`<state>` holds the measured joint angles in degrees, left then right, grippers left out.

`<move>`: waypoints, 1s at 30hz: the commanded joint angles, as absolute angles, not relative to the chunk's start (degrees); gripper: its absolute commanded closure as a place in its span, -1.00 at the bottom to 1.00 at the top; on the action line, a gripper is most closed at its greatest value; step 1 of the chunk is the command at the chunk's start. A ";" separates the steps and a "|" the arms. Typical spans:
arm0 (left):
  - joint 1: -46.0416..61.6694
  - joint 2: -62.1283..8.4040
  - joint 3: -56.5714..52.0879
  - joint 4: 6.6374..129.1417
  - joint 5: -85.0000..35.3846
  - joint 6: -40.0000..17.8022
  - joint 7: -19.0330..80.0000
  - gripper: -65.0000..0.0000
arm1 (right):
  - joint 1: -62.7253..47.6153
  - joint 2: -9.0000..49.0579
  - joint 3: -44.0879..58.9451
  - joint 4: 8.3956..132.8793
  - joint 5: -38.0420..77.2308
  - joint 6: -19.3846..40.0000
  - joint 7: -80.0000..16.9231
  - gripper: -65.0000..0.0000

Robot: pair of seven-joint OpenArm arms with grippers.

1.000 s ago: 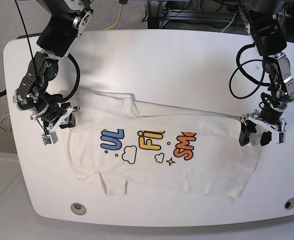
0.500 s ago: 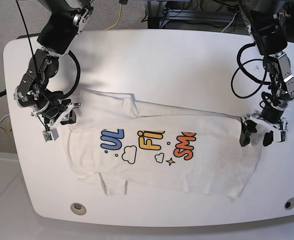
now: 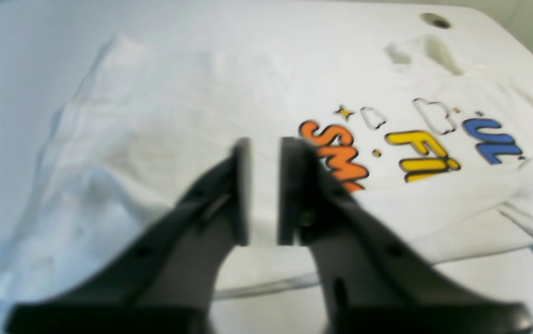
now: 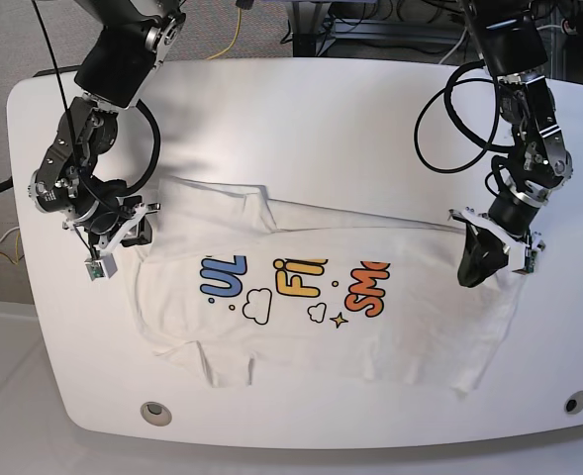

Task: Fold the T-shirt properly
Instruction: 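Open both grippers and regrasp the folded edge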

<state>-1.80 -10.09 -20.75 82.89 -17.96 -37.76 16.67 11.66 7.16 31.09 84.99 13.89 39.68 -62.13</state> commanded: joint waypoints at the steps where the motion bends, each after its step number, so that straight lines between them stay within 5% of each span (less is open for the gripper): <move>1: -2.68 -11.30 -21.32 84.97 -18.77 -37.32 17.63 0.98 | 12.88 7.69 31.08 85.85 14.99 40.00 -61.23 0.51; 30: -2.33 -11.12 -21.41 76.62 -18.77 -37.32 17.71 0.97 | 11.30 7.69 31.08 85.85 15.08 40.00 -61.23 0.51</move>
